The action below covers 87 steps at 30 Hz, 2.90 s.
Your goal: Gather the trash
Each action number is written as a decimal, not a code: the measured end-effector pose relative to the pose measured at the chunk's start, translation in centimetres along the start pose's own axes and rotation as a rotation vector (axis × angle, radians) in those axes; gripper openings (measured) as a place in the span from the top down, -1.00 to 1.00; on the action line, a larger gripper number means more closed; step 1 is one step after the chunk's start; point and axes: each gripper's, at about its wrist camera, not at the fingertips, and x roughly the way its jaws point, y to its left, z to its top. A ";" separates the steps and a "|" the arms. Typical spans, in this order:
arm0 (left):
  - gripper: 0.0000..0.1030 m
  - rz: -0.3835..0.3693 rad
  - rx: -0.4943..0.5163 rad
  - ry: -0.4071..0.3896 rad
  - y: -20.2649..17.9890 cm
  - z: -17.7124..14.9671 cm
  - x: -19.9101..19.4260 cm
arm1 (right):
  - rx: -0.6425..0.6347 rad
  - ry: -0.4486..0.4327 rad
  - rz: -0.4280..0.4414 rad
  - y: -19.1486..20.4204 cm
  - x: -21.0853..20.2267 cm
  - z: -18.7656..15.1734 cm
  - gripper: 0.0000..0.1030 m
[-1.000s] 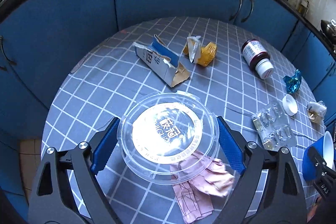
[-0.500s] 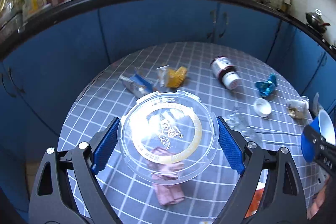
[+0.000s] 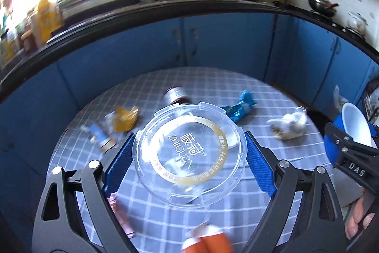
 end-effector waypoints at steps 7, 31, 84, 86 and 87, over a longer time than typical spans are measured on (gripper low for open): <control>-0.69 -0.055 0.056 -0.021 -5.4 2.3 0.5 | 0.019 -0.023 -0.048 -3.6 0.5 1.1 -0.59; -0.70 -0.115 0.143 -0.045 -16.1 6.4 4.3 | 0.116 -0.030 -0.073 -12.5 7.3 3.5 -0.77; -0.93 0.004 0.025 -0.029 -6.4 4.7 0.8 | 0.055 0.001 0.028 -3.1 3.4 1.5 -0.86; -0.93 0.026 0.013 -0.008 -4.3 3.9 1.0 | 0.042 0.013 0.052 -1.6 3.4 1.4 -0.86; -0.93 0.036 0.010 -0.003 -3.4 3.5 1.0 | 0.031 0.018 0.068 -0.6 3.3 1.2 -0.86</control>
